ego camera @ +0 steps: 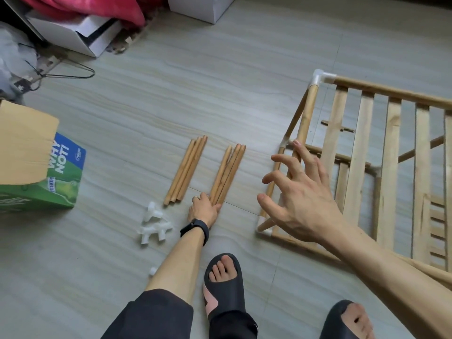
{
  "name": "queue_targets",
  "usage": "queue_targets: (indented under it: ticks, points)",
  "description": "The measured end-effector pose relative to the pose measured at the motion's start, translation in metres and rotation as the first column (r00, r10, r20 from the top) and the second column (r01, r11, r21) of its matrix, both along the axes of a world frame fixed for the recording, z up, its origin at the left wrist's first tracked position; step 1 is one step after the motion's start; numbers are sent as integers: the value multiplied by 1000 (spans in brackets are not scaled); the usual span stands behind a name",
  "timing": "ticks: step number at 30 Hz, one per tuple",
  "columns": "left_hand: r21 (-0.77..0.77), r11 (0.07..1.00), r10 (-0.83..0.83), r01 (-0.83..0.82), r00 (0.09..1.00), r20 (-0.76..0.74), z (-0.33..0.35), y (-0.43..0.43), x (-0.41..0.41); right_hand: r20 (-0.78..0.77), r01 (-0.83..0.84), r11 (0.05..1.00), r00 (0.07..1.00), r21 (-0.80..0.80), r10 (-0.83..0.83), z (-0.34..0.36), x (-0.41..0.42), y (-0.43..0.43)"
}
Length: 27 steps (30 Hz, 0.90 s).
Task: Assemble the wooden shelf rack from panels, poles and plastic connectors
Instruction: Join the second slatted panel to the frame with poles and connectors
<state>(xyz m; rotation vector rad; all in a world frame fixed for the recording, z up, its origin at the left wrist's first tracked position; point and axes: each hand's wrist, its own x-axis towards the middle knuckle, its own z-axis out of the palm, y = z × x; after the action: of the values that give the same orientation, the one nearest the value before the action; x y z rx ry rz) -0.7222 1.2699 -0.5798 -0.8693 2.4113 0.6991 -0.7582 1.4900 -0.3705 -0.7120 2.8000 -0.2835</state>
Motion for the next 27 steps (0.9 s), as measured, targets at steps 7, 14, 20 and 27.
queue_targets:
  ticks: [7,14,20,27]
  points:
    - [-32,997,70,-73,995,-76,-2,-7,15,-31,-5,1000,1000,-19,4,-6,0,3]
    - [249,957,225,-146,918,-326,56,-16,13,-27,-5,999,1000,-42,4,-8,-1,6]
    - [213,962,2,170,777,-629,127,15,34,18,60,948,998,-313,-57,5,4,12]
    - [-78,866,-424,495,642,-639,206,51,44,459,506,332,862,-796,-214,44,15,33]
